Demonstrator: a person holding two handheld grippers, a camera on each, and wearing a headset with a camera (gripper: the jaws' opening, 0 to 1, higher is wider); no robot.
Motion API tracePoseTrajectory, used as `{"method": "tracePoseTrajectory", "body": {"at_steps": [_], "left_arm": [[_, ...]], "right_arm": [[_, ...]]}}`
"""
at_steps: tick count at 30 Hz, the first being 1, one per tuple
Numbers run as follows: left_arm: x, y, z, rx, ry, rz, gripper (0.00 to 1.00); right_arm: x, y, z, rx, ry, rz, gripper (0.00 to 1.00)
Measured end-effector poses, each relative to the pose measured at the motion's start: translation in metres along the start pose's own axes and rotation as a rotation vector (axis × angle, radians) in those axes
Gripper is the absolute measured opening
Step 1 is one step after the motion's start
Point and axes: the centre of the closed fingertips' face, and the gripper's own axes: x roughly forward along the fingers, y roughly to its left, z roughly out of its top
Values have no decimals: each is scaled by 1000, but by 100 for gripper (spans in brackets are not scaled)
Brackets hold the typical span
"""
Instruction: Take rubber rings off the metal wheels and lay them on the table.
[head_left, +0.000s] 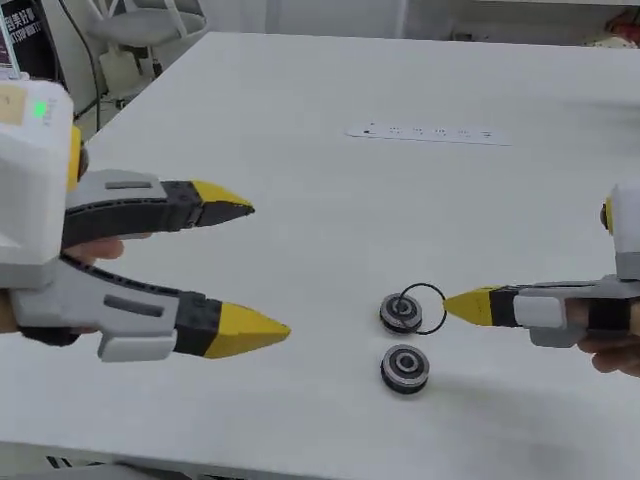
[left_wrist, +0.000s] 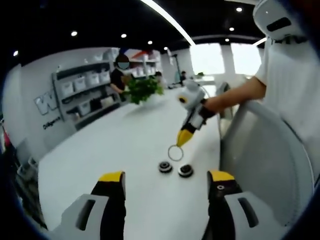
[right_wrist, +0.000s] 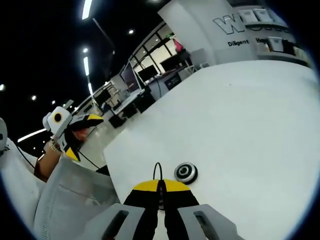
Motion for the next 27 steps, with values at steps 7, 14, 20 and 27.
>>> {"method": "tracePoseTrajectory", "body": {"at_steps": [7,14,20,27], "left_arm": [[-10,1,-13,-57,-3,48,77],[-13,1,-25,-125,0,79,91],[-14,-4,-33,-146,28,84,97],[-13,-9,-38,-185,23,90,100]], "right_arm": [[-1,5,7,-7,-24,11,0],[-2,9,13,-9,-44,23,0],[-1,15,18,-11,-63,46,0],[4,26,23,-58,-77,61,0]]}}
